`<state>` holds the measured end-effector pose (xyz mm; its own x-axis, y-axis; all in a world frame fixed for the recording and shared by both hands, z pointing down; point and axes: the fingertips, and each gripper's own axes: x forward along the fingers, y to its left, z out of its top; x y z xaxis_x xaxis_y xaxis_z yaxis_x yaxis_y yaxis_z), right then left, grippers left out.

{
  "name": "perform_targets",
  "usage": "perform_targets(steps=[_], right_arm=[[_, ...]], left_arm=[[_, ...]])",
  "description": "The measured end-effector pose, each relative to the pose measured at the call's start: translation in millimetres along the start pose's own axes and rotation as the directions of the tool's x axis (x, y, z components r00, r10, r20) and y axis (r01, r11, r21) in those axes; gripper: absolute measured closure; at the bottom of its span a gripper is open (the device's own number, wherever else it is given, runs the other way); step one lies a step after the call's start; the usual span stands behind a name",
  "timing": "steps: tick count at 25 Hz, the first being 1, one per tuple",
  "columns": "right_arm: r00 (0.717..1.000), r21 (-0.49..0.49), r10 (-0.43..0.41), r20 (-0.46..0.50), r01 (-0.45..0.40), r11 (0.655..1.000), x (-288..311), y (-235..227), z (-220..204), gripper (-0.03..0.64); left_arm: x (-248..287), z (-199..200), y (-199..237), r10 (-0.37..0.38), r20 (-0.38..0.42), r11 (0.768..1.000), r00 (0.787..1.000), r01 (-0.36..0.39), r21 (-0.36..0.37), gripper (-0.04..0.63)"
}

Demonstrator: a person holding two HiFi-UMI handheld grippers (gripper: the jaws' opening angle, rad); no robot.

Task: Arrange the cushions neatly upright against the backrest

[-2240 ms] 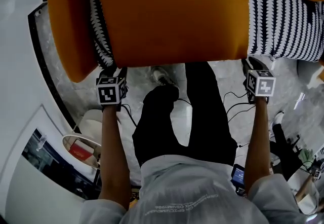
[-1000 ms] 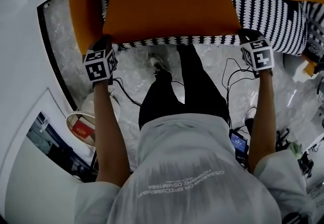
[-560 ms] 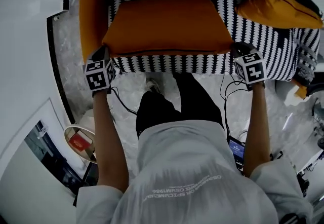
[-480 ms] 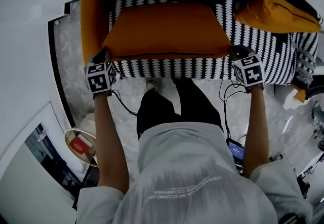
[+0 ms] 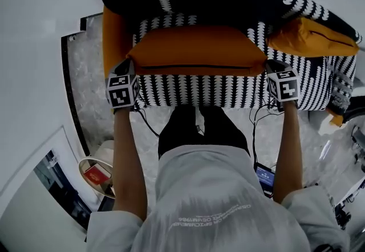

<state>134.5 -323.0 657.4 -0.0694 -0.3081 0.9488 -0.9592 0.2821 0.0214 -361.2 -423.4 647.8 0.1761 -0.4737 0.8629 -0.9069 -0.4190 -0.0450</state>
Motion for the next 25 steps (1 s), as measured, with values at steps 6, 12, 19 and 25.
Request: perform_targets(steps=[6,12,19,25], right_arm=[[0.997,0.091,-0.075,0.006,0.074,0.993,-1,-20,48,0.586],[0.995,0.156,-0.09,0.048,0.081,0.984,10,-42,79,0.586],[0.988,0.216,-0.112,0.108,0.087,0.972,22,-70,114,0.586],[0.983,0.219,-0.141,0.118,0.113,0.969,33,-83,139,0.586]], left_arm=[[14,47,15,-0.024,0.063,1.0,0.998,0.025,-0.004,0.571],[37,84,21,-0.029,0.066,0.999,0.997,0.027,0.03,0.569],[59,126,30,0.008,0.078,1.0,0.997,-0.008,0.007,0.566],[76,152,41,0.009,0.091,1.0,0.996,-0.009,0.007,0.563]])
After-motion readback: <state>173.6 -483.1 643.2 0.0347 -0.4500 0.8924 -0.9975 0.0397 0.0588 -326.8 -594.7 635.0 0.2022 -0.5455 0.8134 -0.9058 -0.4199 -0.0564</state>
